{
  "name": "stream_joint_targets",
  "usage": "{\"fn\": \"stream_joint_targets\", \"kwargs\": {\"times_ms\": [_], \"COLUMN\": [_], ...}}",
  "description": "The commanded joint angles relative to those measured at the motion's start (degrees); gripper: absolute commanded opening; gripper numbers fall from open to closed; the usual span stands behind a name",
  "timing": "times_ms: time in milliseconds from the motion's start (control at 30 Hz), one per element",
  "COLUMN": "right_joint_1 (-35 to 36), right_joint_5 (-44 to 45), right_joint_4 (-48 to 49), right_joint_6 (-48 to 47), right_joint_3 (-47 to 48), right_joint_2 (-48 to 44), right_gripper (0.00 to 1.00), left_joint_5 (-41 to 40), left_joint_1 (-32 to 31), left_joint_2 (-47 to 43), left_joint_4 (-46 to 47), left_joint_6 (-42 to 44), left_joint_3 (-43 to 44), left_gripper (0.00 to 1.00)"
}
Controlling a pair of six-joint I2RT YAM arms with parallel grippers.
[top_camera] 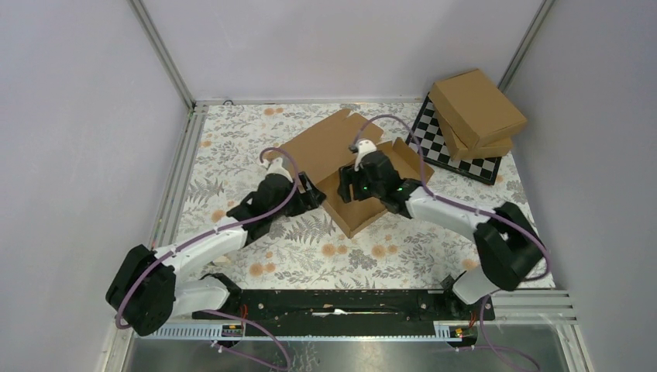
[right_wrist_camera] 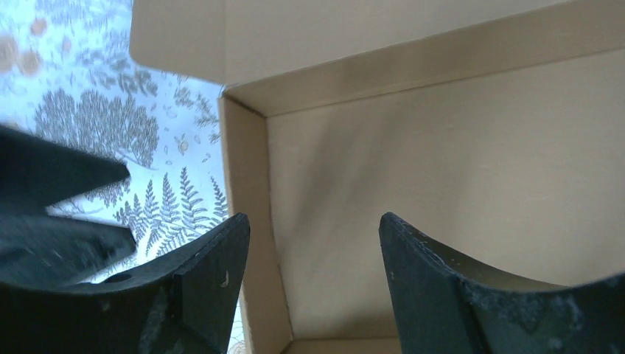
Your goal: Fold the paper box
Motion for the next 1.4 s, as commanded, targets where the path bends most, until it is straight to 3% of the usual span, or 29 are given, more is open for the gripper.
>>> {"fn": "stream_joint_targets", "kwargs": {"times_ms": [0, 233, 533, 700, 867, 967, 1267, 1367], "right_joint_1": [-2.71, -3.26, -3.37, -3.36, -3.36, -3.35, -3.30, -3.39], "right_joint_5": [4.78, 10.84, 13.86, 14.56, 14.78, 14.24, 9.70, 8.83], "right_joint_4": [-2.17, -2.33, -10.92, -11.15, -12.23, -12.35, -14.99, -16.39], "right_joint_6": [1.87, 1.86, 1.21, 1.34, 1.12, 1.05, 1.60, 2.73], "right_joint_3": [-2.77, -9.44, -10.62, -13.67, -14.66, -15.11, -14.85, -14.55], "right_joint_2": [-9.76, -24.54, -31.63, -35.66, -36.99, -37.77, -36.44, -36.97], "right_gripper": [0.72, 0.77, 0.82, 0.82, 0.82, 0.82, 0.83, 0.84], "left_joint_5": [-5.07, -9.90, -12.71, -14.94, -14.34, -13.69, -7.76, -10.98], "left_joint_1": [-5.08, -8.14, -11.50, -11.51, -10.80, -9.86, -0.08, 0.97], "left_joint_2": [2.54, 12.24, 22.98, 24.67, 25.20, 24.04, 16.66, 14.53], "left_joint_4": [-1.07, -1.45, -5.42, -8.51, -12.64, -16.34, -22.42, -26.28], "left_joint_6": [-10.94, -25.26, -24.71, -23.17, -16.07, -11.62, 11.85, 18.70], "left_joint_3": [2.16, 3.56, 13.70, 15.14, 18.11, 19.43, 17.87, 18.45], "left_gripper": [0.78, 0.73, 0.72, 0.63, 0.19, 0.03, 0.00, 0.00]}}
